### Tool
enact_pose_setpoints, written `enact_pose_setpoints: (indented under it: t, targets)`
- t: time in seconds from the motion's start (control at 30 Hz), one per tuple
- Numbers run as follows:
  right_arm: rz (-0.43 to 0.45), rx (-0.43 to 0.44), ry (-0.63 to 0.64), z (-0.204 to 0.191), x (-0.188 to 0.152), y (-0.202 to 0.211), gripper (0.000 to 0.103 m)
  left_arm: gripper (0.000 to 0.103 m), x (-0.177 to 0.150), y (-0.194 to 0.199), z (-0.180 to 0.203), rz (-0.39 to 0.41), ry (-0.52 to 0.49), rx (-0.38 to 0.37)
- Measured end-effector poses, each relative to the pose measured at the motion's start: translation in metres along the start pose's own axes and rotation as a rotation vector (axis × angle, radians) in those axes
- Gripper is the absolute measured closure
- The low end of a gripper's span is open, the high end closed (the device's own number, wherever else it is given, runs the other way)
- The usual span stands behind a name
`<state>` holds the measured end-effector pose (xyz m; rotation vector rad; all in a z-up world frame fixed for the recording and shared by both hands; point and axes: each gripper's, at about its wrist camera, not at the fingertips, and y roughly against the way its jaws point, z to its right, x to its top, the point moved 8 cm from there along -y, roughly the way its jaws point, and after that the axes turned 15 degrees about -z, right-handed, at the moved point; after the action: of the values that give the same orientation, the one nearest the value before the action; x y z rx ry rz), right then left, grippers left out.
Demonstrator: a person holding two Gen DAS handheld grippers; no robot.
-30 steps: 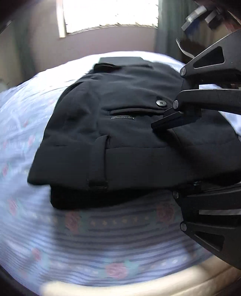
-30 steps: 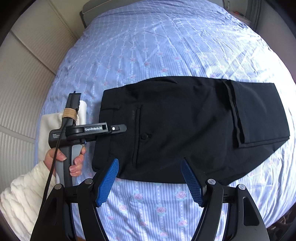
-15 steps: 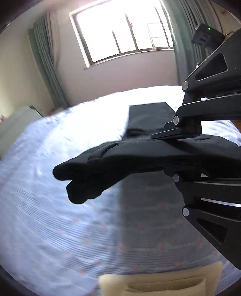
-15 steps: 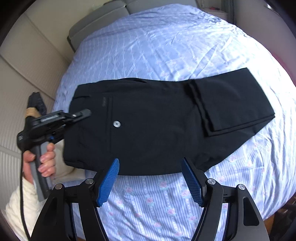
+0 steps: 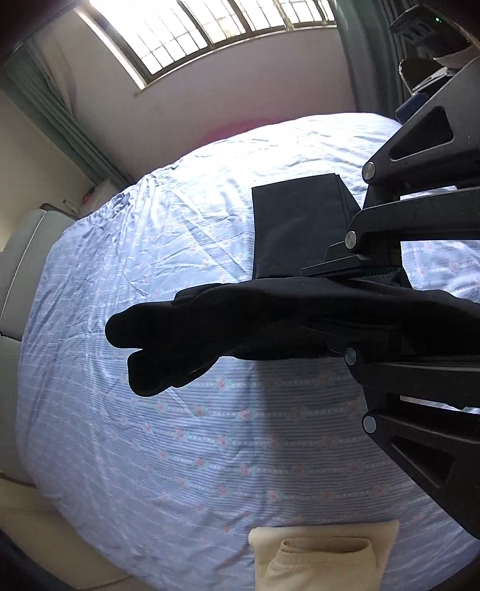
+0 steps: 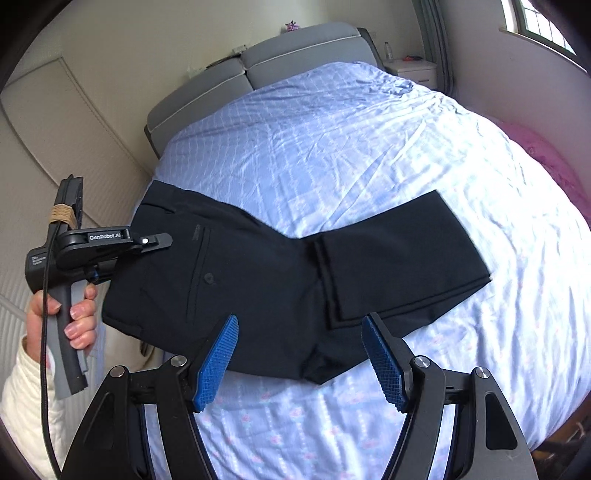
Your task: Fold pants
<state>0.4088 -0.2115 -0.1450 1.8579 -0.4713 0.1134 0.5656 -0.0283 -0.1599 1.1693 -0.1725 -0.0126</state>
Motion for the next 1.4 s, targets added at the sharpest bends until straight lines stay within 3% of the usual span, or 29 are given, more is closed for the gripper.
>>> enact_pose_setpoints:
  t: [0.2,0.47,0.67,0.93,1.0,1.07,1.17,1.23,1.4]
  targets:
    - [0.014,-0.008,0.064,0.084,0.036,0.025,0.032,0.083,0.005,-0.028,0.078,0.025,-0.011,0.121]
    - [0.009,0.006,0.101,0.187,0.084,0.041,0.032,0.083,0.027,-0.088,0.155,-0.016,0.096,0.148]
    - [-0.006,0.028,0.063,0.236,0.102,0.037,0.032,0.083,0.051,-0.155,0.194,-0.125,0.121,0.217]
    - [-0.059,0.008,-0.036,0.295,0.1,0.013,0.032,0.08,0.054,-0.241,0.231,-0.249,0.036,0.381]
    - [-0.065,-0.009,-0.055,0.307,0.099,0.011,0.032,0.076,0.055,-0.261,0.24,-0.29,0.013,0.383]
    - [-0.066,-0.022,-0.08,0.319,0.1,0.01,0.032,0.071,0.053,-0.268,0.256,-0.326,-0.017,0.316]
    - [-0.082,-0.018,-0.099,0.331,0.103,0.005,0.032,0.051,0.053,-0.253,0.28,-0.287,-0.085,0.245]
    - [-0.087,-0.023,-0.094,0.333,0.104,0.002,0.032,0.044,0.053,-0.235,0.28,-0.232,-0.131,0.26]
    - [-0.116,0.05,-0.032,0.32,0.109,-0.024,0.032,0.041,0.029,-0.209,0.231,-0.195,-0.148,0.355]
